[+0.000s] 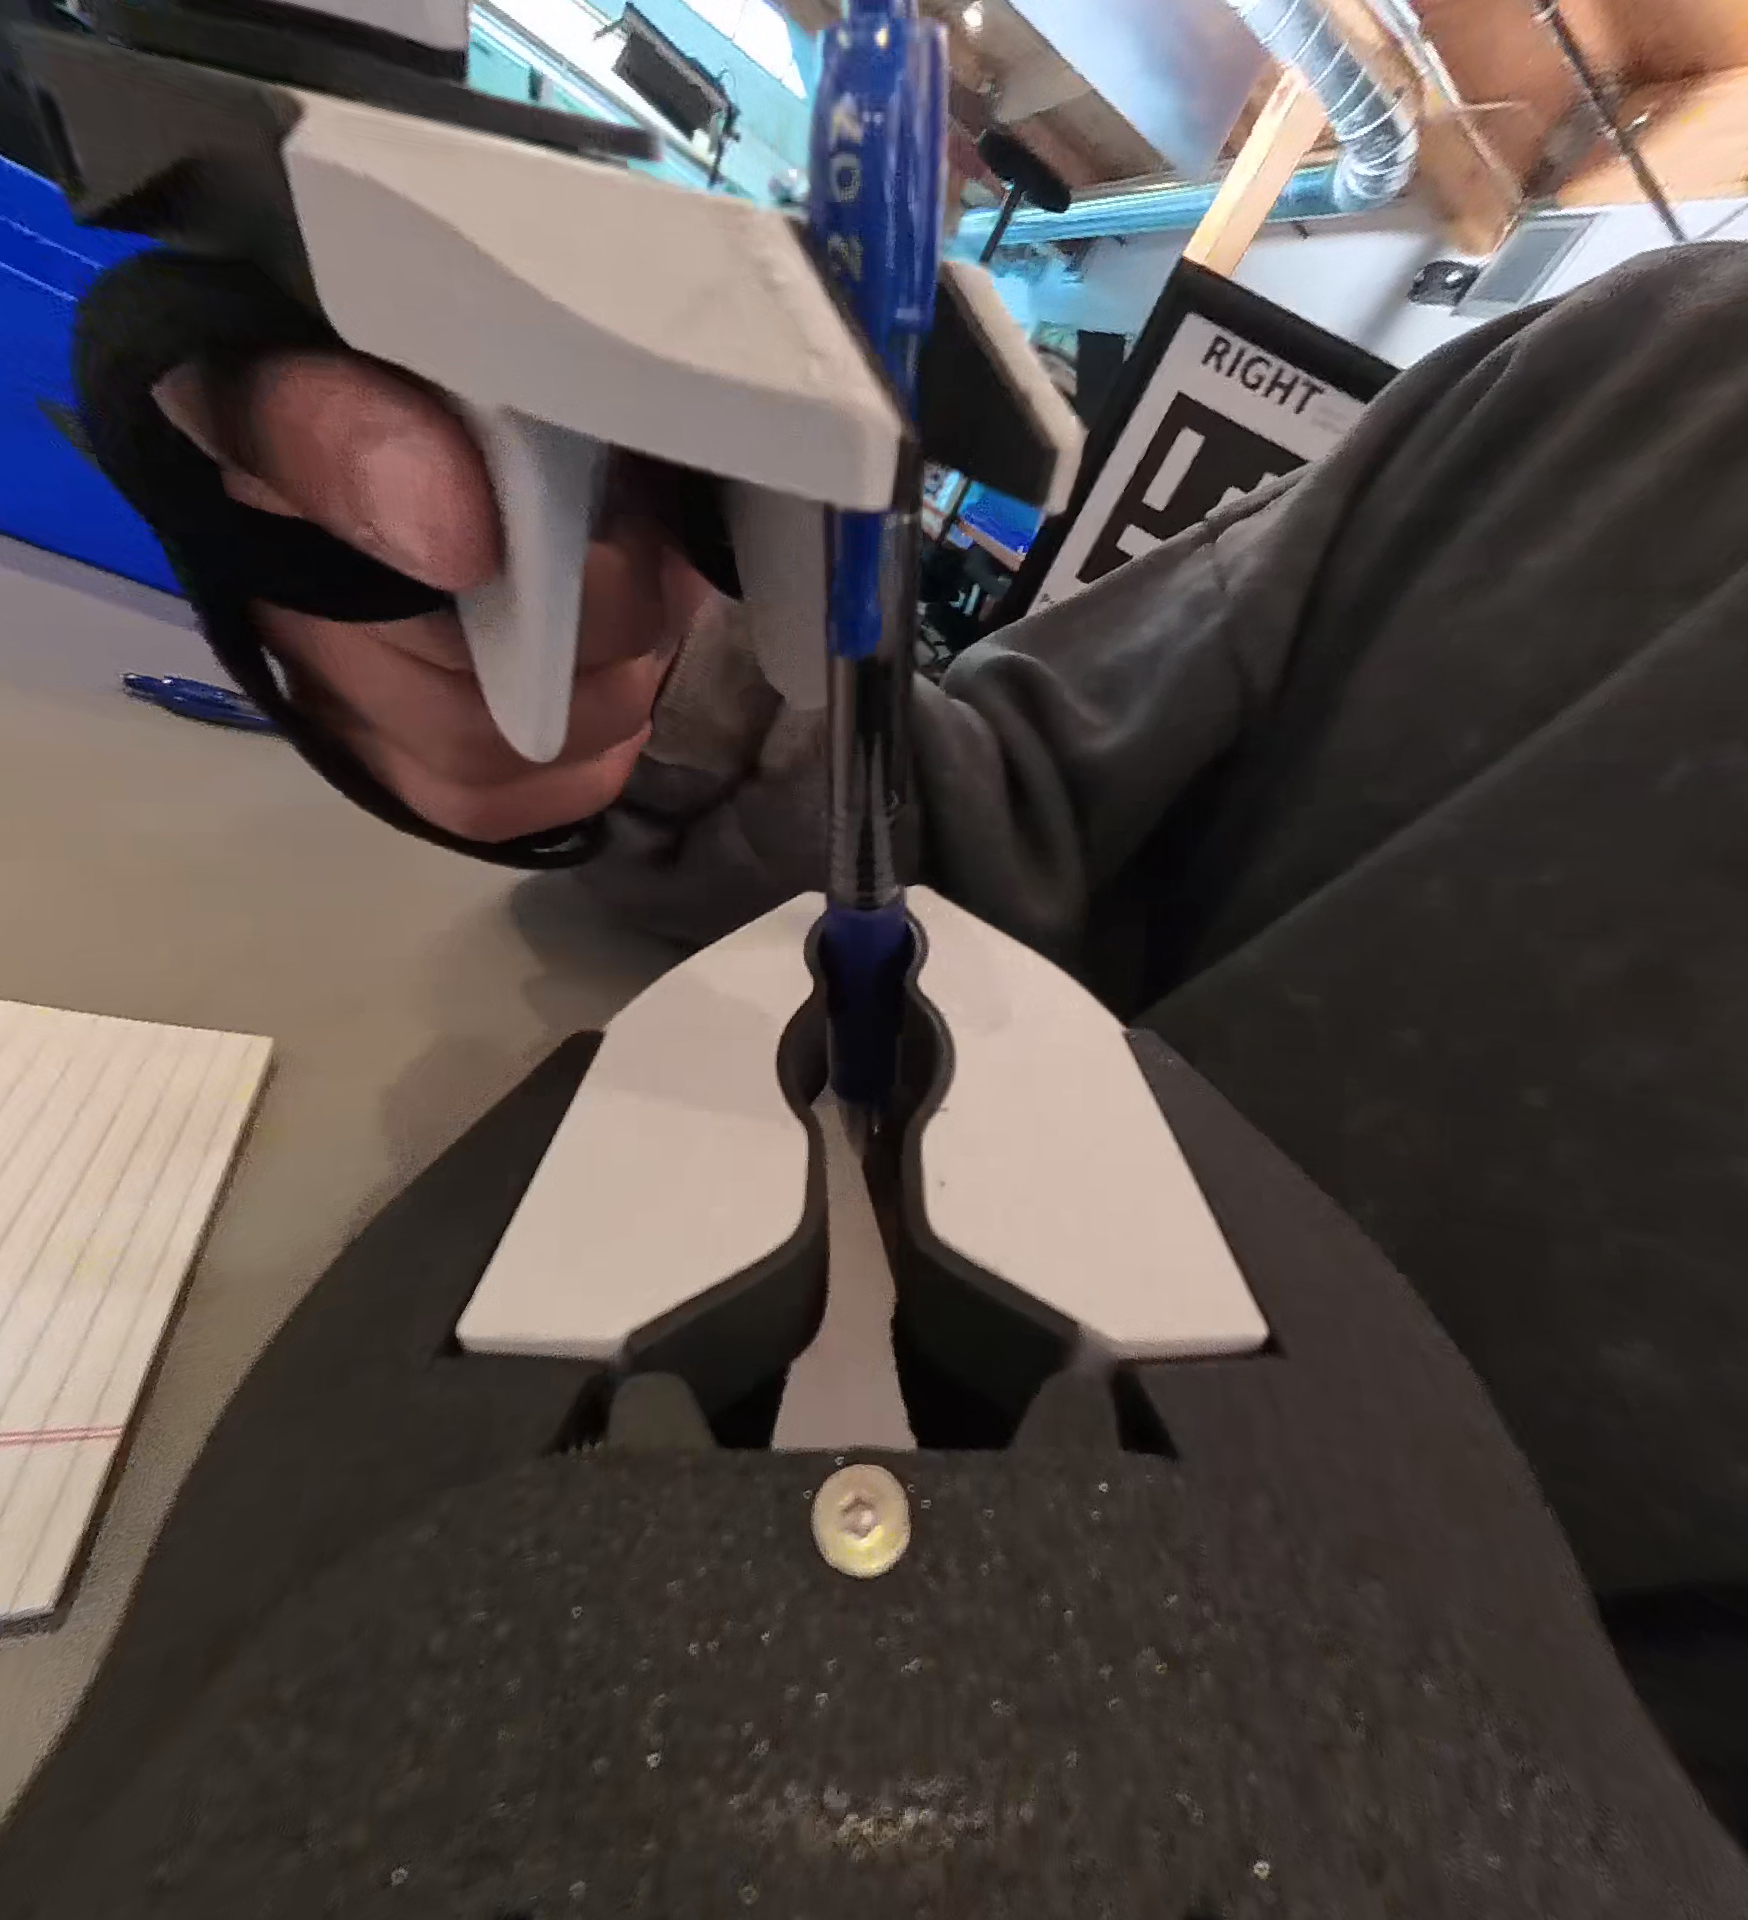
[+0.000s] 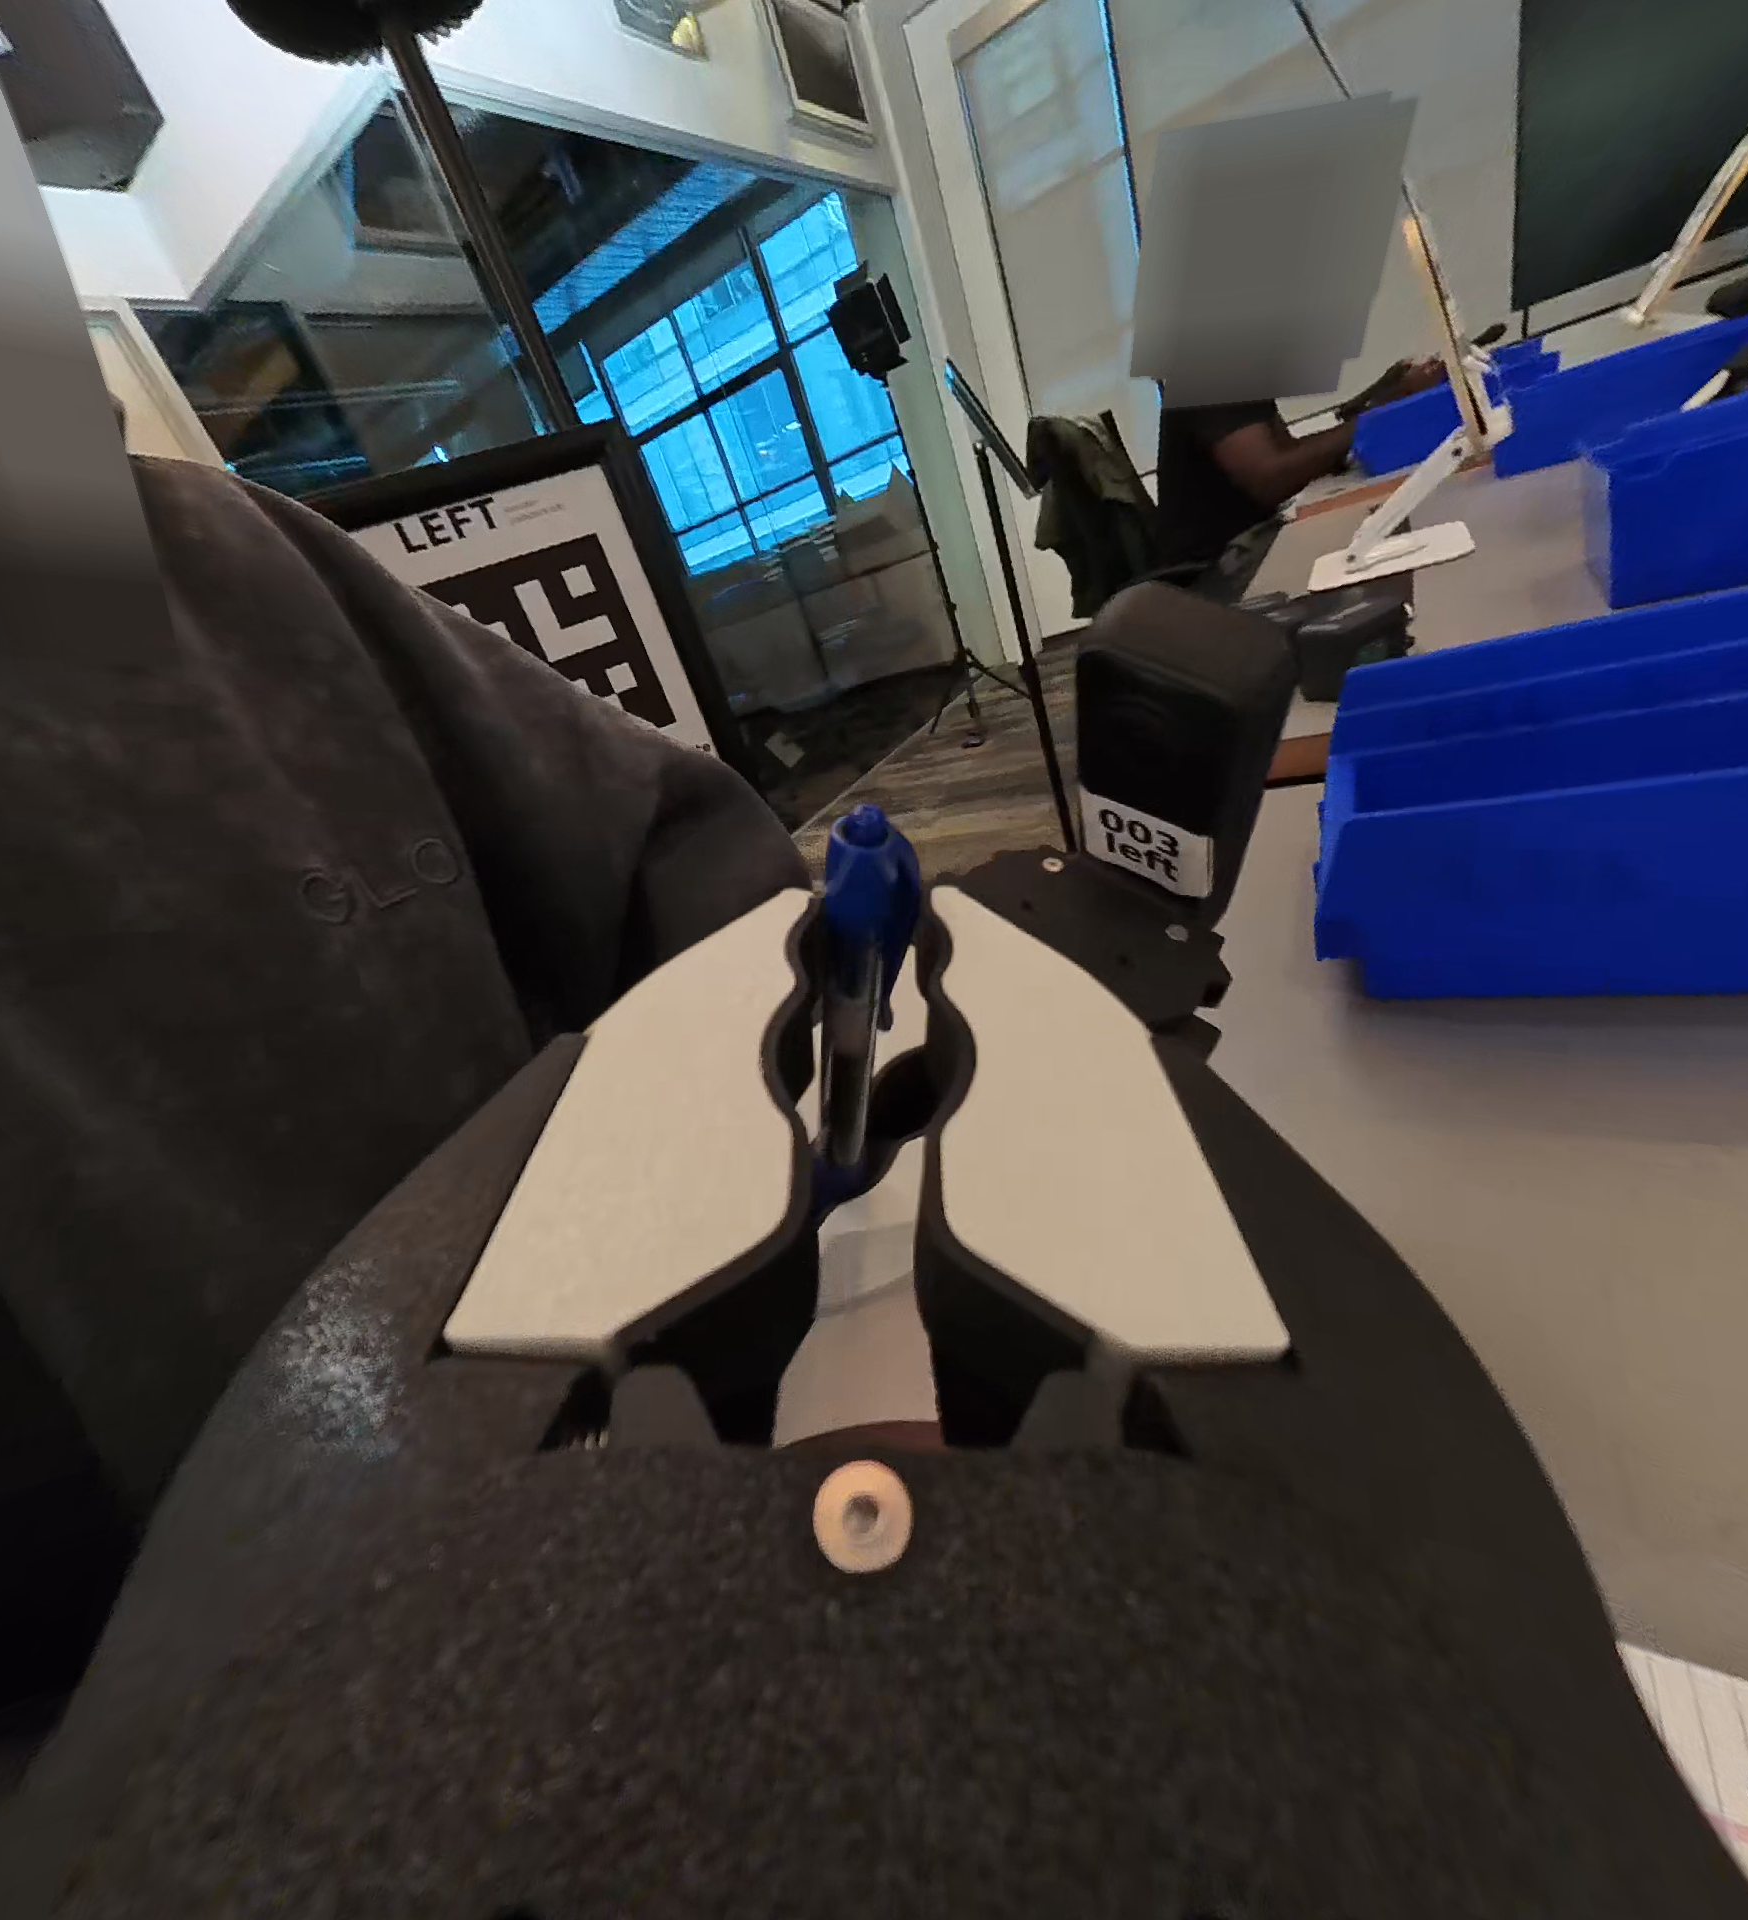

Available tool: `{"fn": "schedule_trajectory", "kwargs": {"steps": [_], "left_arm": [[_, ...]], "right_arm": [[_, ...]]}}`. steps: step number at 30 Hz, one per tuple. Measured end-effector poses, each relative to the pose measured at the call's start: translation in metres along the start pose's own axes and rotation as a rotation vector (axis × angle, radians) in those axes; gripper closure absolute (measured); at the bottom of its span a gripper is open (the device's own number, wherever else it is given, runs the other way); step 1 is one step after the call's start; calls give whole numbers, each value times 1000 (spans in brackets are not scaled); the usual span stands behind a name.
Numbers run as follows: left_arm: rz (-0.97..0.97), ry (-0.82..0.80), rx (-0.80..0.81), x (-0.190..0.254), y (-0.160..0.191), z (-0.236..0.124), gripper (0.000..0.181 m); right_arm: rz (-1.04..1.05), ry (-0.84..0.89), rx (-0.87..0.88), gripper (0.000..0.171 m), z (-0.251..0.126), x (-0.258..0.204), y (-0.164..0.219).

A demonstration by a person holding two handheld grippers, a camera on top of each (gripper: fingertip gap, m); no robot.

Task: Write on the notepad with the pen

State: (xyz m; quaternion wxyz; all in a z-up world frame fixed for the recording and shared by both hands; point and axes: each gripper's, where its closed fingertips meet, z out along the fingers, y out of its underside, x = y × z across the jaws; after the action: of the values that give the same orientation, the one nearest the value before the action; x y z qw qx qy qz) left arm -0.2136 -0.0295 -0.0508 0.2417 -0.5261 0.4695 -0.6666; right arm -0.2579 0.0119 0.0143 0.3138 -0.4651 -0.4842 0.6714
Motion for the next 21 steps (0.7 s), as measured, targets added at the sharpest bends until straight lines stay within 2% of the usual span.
{"fn": "schedule_trajectory", "kwargs": {"steps": [2, 4, 5, 7, 10, 12, 15, 17, 21], "left_arm": [[-2, -20, 10, -5, -3, -4, 173], [-10, -105, 41, -18, -9, -12, 170], [-27, -163, 54, -24, -10, -19, 152], [-69, -385, 44, -47, -4, -41, 124], [-29, -804, -6, -64, 19, -86, 120], [8, -984, 31, -55, 28, -102, 118], [54, -1106, 90, -35, 42, -103, 122], [65, -1149, 114, -30, 49, -103, 122], [56, -1119, 96, -32, 57, -97, 122]], "right_arm": [[-2, 9, 18, 156, 0, 4, -3], [-34, 78, 30, 156, -5, 13, -7], [-45, 126, 17, 156, -8, 18, -6], [-95, 306, -32, 156, -19, 39, -3], [-167, 643, -78, 156, -46, 72, 3], [-189, 846, -44, 156, -66, 87, 7], [-245, 1028, -27, 157, -83, 103, 19], [-292, 1061, -7, 157, -81, 110, 24], [-231, 1091, 53, 157, -85, 130, 32]]}}
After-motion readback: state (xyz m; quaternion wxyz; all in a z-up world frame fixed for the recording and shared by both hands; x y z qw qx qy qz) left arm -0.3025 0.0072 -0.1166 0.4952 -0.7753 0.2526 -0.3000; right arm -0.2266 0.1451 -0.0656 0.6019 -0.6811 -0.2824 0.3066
